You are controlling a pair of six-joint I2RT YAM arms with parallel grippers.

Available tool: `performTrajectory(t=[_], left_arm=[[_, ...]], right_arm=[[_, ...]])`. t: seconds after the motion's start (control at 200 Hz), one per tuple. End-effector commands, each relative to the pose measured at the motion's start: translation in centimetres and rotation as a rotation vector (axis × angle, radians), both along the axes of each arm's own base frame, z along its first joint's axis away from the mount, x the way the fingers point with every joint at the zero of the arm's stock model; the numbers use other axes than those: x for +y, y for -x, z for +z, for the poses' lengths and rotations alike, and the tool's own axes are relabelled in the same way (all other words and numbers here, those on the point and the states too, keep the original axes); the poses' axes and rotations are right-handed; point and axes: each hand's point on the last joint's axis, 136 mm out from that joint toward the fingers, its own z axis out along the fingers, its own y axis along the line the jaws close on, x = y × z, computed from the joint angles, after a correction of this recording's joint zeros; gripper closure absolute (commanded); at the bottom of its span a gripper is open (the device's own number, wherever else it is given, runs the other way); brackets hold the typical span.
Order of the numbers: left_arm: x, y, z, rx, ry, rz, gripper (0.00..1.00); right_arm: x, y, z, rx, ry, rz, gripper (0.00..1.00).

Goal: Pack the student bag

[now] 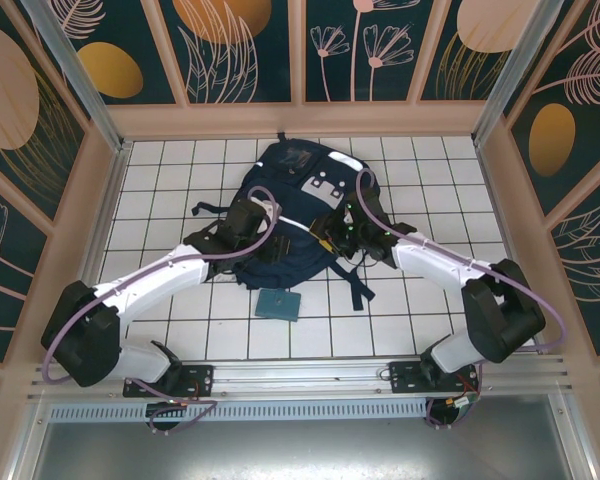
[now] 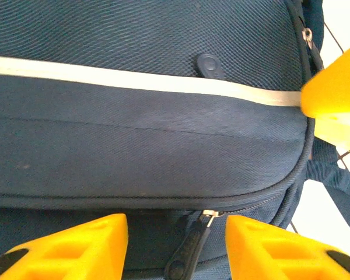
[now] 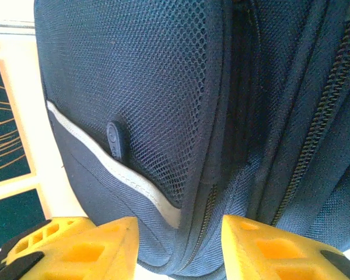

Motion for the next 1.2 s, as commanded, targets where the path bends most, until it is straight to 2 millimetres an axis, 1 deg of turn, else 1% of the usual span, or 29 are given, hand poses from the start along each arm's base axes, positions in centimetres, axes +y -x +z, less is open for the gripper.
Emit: performTrajectory(t=[0.0, 0.005, 0.015, 0.03, 0.2, 0.285, 0.385, 0.41, 0.47, 0.521, 0.591, 0.651, 0.721, 0.806, 0.881, 0.976, 1.041, 1.151, 1.191], left_arm=[[-0.1, 0.5, -1.1, 0.0, -0.107, -0.08, 0.55], [0.0, 0.5, -1.3, 0.002, -0.111, -0.08, 0.55], [-0.4, 0.2, -0.6, -0.011, -0.107, -0.085, 0.56], [-0.5, 0.1, -0.5, -0.013, -0.113, -0.089, 0.56], [0.3, 0.3, -2.0, 0.005, -0.24, -0.121, 0.54], [0.3, 0.2, -2.1, 0.003, -0.259, -0.133, 0.56], [-0.1, 0.6, -2.2, 0.007, -0.248, -0.172, 0.57], [-0.1, 0.7, -2.2, 0.005, -0.247, -0.179, 0.59], [-0.1, 0.7, -2.2, -0.005, -0.251, -0.186, 0.68], [-0.1, 0.7, -2.2, -0.008, -0.254, -0.196, 0.71], [-0.2, 0.9, -2.4, -0.005, -0.253, -0.211, 0.76], [-0.5, 1.3, -2.6, 0.004, -0.243, -0.233, 0.77], [-0.3, 1.5, -3.0, 0.014, -0.247, -0.24, 0.78], [0.1, 1.4, -3.2, 0.005, -0.262, -0.227, 0.84], [0.3, 0.9, -2.8, -0.02, -0.267, -0.206, 0.91], [0.7, 0.1, -1.7, -0.065, -0.271, -0.154, 1.0], [1.4, -0.4, -1.0, -0.093, -0.28, -0.101, 1.0], [3.7, -1.6, 0.3, -0.153, -0.322, 0.037, 1.0], [4.5, -2.1, 1.0, -0.182, -0.326, 0.097, 1.0]], right_arm=[[0.8, -1.1, 1.4, -0.032, -0.033, 0.011, 0.6], [0.8, -1.1, 1.5, -0.032, -0.033, 0.01, 0.6], [0.8, -1.2, 1.4, -0.031, -0.031, 0.01, 0.6], [0.8, -1.2, 1.4, -0.03, -0.031, 0.01, 0.6], [0.9, -1.5, 1.1, -0.023, -0.019, 0.012, 0.6], [0.9, -1.6, 0.8, -0.02, -0.014, 0.011, 0.6], [0.8, -1.8, 0.8, -0.019, -0.007, 0.004, 0.61], [0.8, -1.8, 0.7, -0.017, -0.004, 0.002, 0.6], [0.8, -2.0, 0.7, -0.02, -0.003, -0.006, 0.61], [0.7, -2.2, 0.6, -0.019, 0.003, -0.012, 0.61], [0.6, -2.4, 0.7, -0.02, 0.007, -0.019, 0.67], [0.4, -2.7, 0.6, -0.03, 0.028, -0.035, 0.72], [0.2, -3.0, 0.8, -0.045, 0.035, -0.049, 0.76], [0.2, -3.2, 1.2, -0.059, 0.038, -0.051, 0.84], [0.1, -3.3, 1.2, -0.063, 0.05, -0.055, 0.89], [-0.8, -3.6, 1.2, -0.075, 0.082, -0.087, 0.93], [-1.7, -3.8, 1.5, -0.098, 0.113, -0.121, 0.95], [-4.0, -4.5, 1.9, -0.135, 0.173, -0.184, 0.97], [-4.4, -4.5, 2.2, -0.148, 0.186, -0.193, 0.97]])
